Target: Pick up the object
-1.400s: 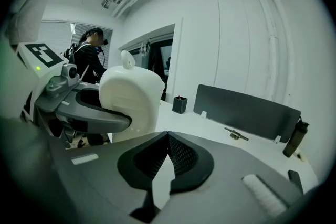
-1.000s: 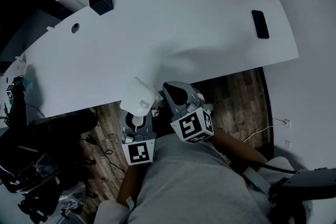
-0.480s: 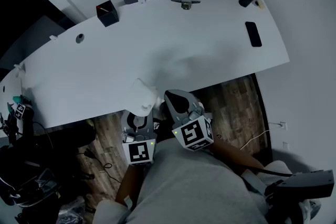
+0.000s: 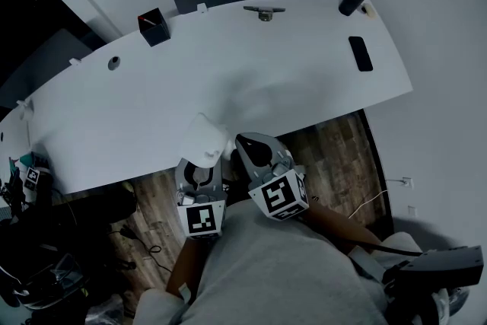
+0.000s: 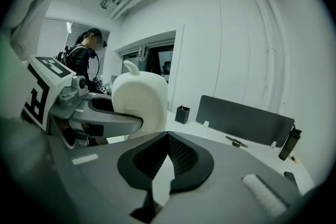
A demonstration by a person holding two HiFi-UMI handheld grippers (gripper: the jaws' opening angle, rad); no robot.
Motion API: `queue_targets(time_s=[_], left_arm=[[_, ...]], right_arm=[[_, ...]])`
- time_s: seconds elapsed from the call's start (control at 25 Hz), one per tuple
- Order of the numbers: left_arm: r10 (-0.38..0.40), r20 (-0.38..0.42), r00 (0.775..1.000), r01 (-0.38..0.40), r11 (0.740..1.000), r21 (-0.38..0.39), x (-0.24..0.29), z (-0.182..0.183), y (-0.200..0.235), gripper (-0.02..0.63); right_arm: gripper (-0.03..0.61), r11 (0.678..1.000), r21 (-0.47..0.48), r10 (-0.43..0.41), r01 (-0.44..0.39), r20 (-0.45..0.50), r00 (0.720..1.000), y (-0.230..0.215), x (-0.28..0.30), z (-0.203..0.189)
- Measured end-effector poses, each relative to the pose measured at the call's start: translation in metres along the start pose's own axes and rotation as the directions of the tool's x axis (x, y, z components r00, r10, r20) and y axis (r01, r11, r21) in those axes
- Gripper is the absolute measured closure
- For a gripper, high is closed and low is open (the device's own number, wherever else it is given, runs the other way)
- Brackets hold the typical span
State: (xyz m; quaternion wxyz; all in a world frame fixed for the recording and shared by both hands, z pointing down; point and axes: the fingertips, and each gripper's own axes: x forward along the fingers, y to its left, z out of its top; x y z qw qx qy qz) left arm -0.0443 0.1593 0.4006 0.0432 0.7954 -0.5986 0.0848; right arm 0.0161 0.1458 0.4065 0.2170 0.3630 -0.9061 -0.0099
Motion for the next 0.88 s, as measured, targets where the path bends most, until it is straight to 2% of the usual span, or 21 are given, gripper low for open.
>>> queue_targets(time_s=[0.88], left_arm=[[0.002, -0.014, 1.0, -0.002, 1.0, 0.002, 0.003, -0.011, 0.003, 0.474]], right_arm=[[0.577, 1.0, -0.001, 0.007, -0.007, -0.003, 1.0, -0.003, 0.004, -0.002]])
